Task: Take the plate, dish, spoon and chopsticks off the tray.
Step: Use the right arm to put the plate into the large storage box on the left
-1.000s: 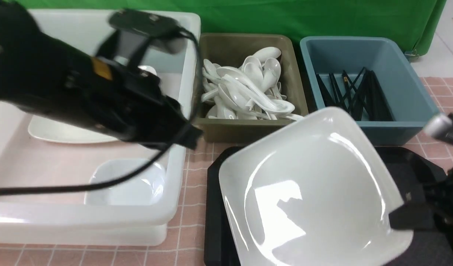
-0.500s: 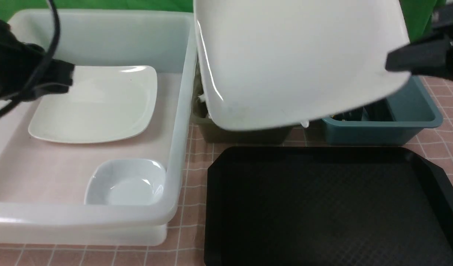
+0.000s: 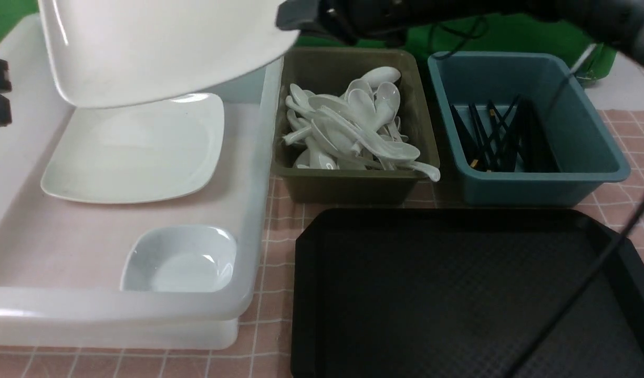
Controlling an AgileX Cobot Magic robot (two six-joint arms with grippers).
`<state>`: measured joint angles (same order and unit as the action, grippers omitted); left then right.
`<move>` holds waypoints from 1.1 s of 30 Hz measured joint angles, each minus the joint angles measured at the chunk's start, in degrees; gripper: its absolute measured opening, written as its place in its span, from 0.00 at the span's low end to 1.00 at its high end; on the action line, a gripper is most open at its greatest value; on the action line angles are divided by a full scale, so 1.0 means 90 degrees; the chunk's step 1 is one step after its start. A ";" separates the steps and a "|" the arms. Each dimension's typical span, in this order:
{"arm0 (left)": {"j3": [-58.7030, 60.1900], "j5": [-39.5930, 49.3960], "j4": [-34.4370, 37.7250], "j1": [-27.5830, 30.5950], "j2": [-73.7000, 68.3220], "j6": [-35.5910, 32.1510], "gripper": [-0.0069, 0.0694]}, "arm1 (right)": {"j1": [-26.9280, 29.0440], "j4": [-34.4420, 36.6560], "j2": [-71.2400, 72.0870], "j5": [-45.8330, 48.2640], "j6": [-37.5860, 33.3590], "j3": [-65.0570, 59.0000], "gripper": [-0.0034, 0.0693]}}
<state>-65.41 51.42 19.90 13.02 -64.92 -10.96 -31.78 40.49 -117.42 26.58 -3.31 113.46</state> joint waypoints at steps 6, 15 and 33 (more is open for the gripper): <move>0.0000 0.0037 -0.0049 0.0000 0.0000 -0.0034 0.09 | -0.0390 0.0026 -0.1193 -0.0640 0.0684 0.0769 0.14; 0.0000 0.0031 -0.0141 0.0000 0.0000 -0.0053 0.09 | -0.0607 0.0046 -0.1878 -0.1314 0.0869 0.0805 0.15; 0.0000 0.0031 -0.0213 0.0000 0.0000 -0.0053 0.09 | -0.0624 0.0200 -0.1926 -0.1578 0.1061 0.0873 0.39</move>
<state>-65.41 51.70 17.98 13.02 -64.92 -11.44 -37.40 42.29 -134.76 12.39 6.24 121.32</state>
